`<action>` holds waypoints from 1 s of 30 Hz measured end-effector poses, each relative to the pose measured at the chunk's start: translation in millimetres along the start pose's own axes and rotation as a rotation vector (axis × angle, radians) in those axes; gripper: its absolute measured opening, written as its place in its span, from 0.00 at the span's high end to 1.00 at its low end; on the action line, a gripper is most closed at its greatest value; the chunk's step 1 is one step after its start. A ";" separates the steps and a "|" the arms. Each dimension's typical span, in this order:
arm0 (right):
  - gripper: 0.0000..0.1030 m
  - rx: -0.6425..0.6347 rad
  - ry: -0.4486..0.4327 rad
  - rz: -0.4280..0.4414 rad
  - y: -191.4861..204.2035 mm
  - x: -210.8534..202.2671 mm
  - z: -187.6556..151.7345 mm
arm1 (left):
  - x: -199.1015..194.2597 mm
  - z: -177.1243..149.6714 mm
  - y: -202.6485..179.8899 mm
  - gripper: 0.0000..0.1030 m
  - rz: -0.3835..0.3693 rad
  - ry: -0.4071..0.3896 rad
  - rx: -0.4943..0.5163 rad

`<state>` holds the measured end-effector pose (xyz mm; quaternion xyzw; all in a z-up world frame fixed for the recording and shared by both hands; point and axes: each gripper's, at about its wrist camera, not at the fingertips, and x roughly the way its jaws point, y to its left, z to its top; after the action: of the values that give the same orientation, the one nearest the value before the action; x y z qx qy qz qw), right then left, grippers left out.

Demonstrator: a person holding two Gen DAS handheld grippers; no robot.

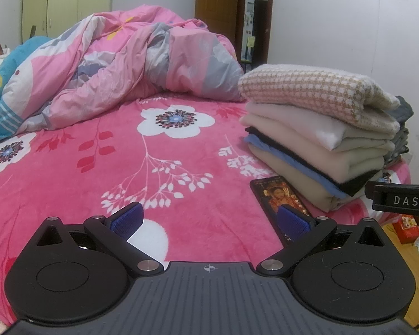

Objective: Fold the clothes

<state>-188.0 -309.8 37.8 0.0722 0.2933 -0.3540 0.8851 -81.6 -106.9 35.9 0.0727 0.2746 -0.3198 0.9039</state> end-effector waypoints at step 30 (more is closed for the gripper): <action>0.00 -0.008 -0.005 -0.001 3.6 -0.1 2.1 | 0.2 0.4 0.6 0.00 0.000 -0.004 0.001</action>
<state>-184.7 -307.8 39.3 0.0678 0.2927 -0.3536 0.8858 -80.9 -106.7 36.1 0.0724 0.2725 -0.3203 0.9044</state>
